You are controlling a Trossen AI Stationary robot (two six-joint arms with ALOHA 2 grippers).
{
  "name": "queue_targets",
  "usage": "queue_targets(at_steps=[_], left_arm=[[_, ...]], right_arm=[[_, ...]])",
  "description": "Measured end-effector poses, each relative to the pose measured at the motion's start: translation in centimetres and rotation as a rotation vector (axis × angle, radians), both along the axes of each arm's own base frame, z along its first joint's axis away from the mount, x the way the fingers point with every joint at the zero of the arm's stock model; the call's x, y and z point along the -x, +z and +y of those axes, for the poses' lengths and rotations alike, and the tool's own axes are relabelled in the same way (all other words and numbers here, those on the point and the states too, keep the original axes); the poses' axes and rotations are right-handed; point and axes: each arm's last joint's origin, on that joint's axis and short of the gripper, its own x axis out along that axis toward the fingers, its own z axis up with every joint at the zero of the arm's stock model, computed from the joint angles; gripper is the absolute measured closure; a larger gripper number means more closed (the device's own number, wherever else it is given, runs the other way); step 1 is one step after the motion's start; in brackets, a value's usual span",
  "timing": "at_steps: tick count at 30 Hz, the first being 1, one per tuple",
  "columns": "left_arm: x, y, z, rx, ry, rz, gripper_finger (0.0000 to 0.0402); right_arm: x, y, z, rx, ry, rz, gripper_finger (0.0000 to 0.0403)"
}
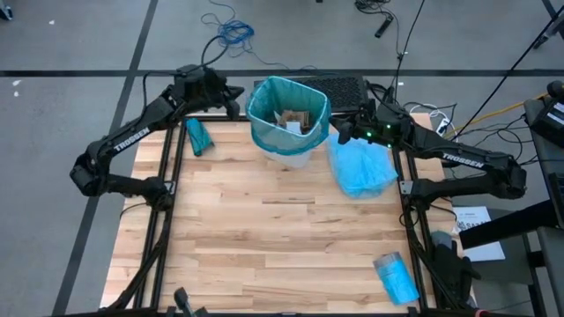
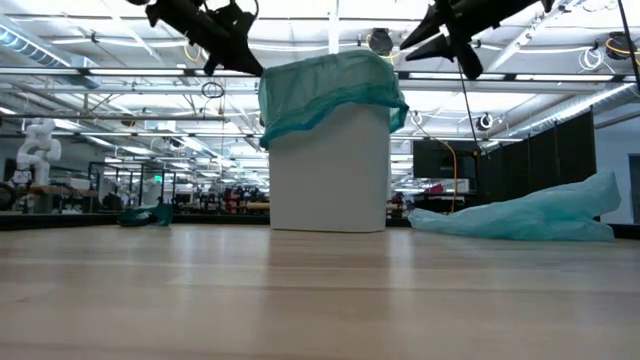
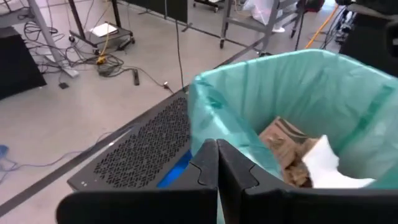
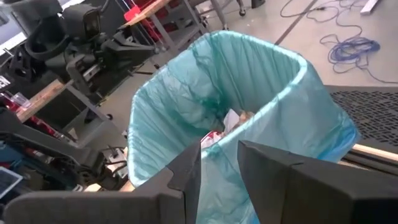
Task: Place trash/remove bag and relplace
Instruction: Remove the blue trash bag from the white trash bin
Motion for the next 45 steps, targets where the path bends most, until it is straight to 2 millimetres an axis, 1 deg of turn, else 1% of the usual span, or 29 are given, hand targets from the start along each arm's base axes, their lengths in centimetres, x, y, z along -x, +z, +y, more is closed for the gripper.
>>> queue_targets(at_steps=[5,8,13,18,22,26,31,35,40,45], left_arm=[[-0.2,-1.5,1.9,0.044,0.037,0.039,0.0402],[-0.6,-2.6,2.9,0.083,0.002,0.046,0.0402],[-1.3,-4.1,3.8,0.132,-0.018,0.072,0.0402],[-1.8,-4.5,4.4,0.126,-0.013,0.049,0.0402],[-2.1,-4.1,4.7,0.116,-0.036,-0.013,0.0402],[-2.5,-4.0,4.4,0.151,-0.095,-0.049,0.0402],[-3.4,-4.1,3.4,0.177,-0.187,-0.055,0.0402],[-3.8,-4.4,2.6,0.225,-0.263,-0.045,0.0402],[-4.3,-4.9,1.4,0.323,-0.339,-0.022,0.0402],[-4.4,-5.2,-0.1,0.426,-0.428,0.01,0.0402]], right_arm=[[-0.6,-0.7,-0.4,-0.023,-0.011,0.023,0.0305],[-0.9,-1.1,-1.0,-0.036,-0.034,0.04,0.0305],[-0.5,-1.7,-2.2,-0.067,-0.135,0.064,0.0305],[0.2,-2.2,-3.0,-0.084,-0.242,0.109,0.0305],[0.9,-3.1,-4.1,-0.133,-0.296,0.179,0.0305],[0.6,-3.7,-5.0,-0.167,-0.249,0.178,0.0305],[-0.9,-4.4,-5.7,-0.19,-0.142,0.142,0.0305],[-1.8,-5.0,-5.9,-0.197,-0.109,0.142,0.0305],[-2.2,-5.0,-5.4,-0.209,-0.068,0.135,0.0305],[-2.7,-4.9,-4.3,-0.238,-0.015,0.121,0.0305]])
